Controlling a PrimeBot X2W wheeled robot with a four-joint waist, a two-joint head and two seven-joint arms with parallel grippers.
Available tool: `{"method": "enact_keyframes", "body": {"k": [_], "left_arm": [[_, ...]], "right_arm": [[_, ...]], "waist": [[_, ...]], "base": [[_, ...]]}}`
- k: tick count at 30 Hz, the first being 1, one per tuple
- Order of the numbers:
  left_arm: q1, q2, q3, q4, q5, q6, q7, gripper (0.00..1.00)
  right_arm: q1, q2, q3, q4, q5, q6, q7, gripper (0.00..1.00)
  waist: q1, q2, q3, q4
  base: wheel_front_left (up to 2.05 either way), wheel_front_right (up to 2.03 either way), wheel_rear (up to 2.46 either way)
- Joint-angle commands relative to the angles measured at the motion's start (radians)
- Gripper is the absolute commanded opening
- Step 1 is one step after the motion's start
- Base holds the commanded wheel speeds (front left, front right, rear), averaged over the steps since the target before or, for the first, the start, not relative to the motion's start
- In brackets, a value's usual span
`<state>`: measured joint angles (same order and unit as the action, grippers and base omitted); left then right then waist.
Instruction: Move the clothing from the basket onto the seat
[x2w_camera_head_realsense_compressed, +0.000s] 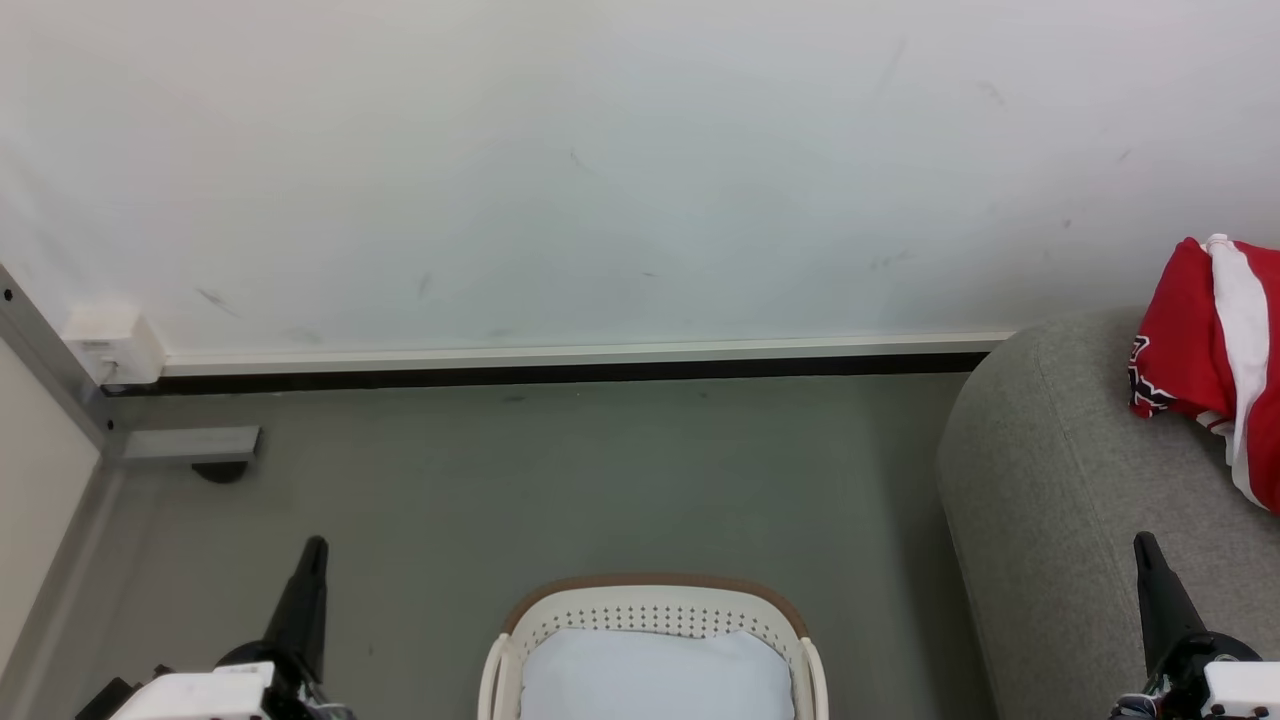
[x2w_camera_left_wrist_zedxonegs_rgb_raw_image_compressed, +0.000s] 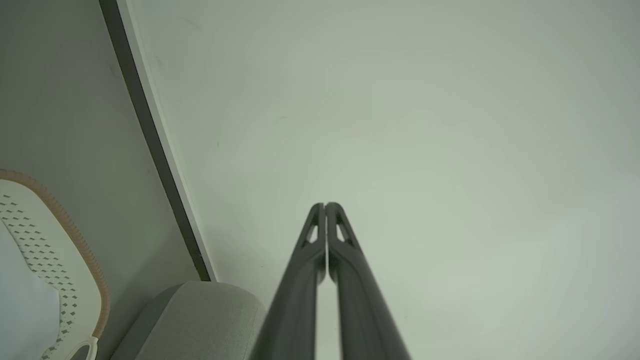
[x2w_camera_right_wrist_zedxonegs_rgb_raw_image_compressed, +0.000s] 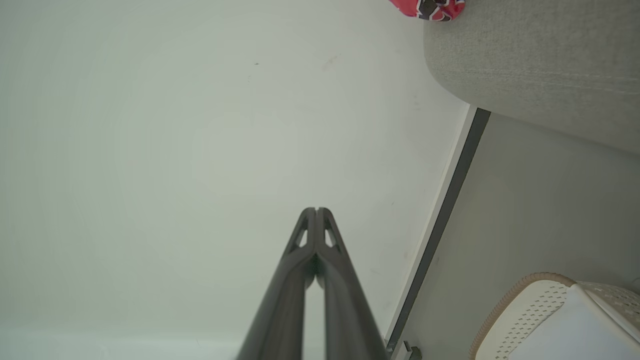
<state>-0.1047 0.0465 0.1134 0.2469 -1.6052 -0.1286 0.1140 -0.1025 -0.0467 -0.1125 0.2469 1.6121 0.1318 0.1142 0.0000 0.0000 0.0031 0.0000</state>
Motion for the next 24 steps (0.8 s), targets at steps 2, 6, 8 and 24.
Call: {"method": "enact_keyframes", "body": {"k": [2, 6, 8, 24], "left_arm": [[-0.009, 0.007, 0.003, -0.003, -0.014, -0.004, 0.004, 0.0], [-0.009, 0.007, 0.003, -0.003, -0.014, -0.004, 0.004, 0.0], [-0.009, 0.007, 0.003, -0.003, -0.014, -0.004, 0.004, 0.0], [-0.009, 0.007, 0.003, -0.003, -0.014, -0.004, 0.004, 0.0]], "right_arm": [[-0.012, -0.007, -0.003, -0.005, 0.002, -0.002, 0.003, 0.0], [-0.012, -0.007, -0.003, -0.005, 0.002, -0.002, 0.003, 0.0], [-0.012, -0.007, -0.003, -0.005, 0.002, -0.002, 0.003, 0.0], [-0.012, -0.007, -0.003, -0.005, 0.002, -0.002, 0.003, 0.0]], "waist": [[0.0, 0.0, 0.0, 0.0], [0.0, 0.0, 0.0, 0.0], [0.0, 0.0, 0.0, 0.0], [0.0, 0.0, 0.0, 0.0]], "base": [[0.0, 0.0, 0.0], [0.0, 0.0, 0.0], [0.0, 0.0, 0.0], [0.0, 0.0, 0.0]]}}
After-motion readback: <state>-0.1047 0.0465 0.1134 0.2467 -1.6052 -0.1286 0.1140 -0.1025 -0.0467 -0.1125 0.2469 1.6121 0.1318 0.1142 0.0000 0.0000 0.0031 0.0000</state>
